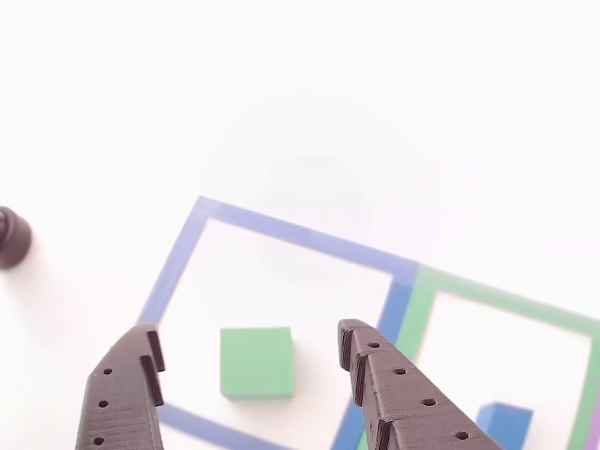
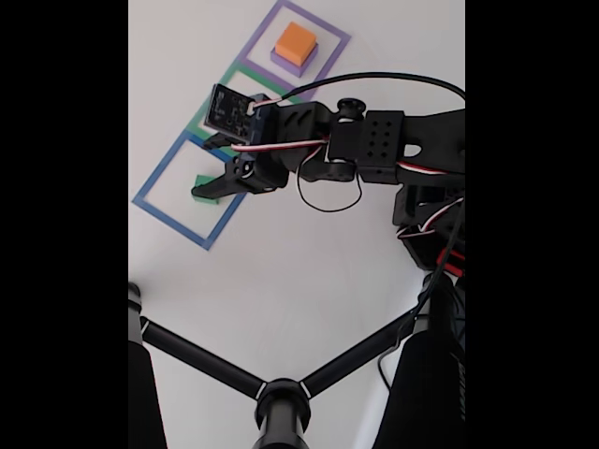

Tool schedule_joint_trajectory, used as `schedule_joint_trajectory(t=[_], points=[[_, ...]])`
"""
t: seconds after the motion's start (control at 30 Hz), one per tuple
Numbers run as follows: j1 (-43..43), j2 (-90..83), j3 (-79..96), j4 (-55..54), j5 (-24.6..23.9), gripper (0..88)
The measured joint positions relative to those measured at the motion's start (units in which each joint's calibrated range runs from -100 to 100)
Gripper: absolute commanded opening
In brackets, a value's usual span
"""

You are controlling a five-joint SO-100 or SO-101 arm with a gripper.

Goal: Tower of hanoi

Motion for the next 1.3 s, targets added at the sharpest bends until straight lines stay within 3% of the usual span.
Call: schedule_joint_trajectory(t=[0.1, 0.3, 0.6, 1.0, 1.17, 1.3], points=[[0.41, -1.94, -10.88, 17.17, 0.0, 2.6], [3.36, -2.11, -34.46, 44.22, 0.0, 0.2], [9.25, -1.94, -56.66, 65.81, 0.0, 0.1], [14.49, -1.86, -61.44, 71.35, 0.0, 3.5], [16.37, -3.46, -51.52, 64.53, 0.0, 15.8], [17.11, -5.66, -38.29, 53.77, 0.0, 20.5]])
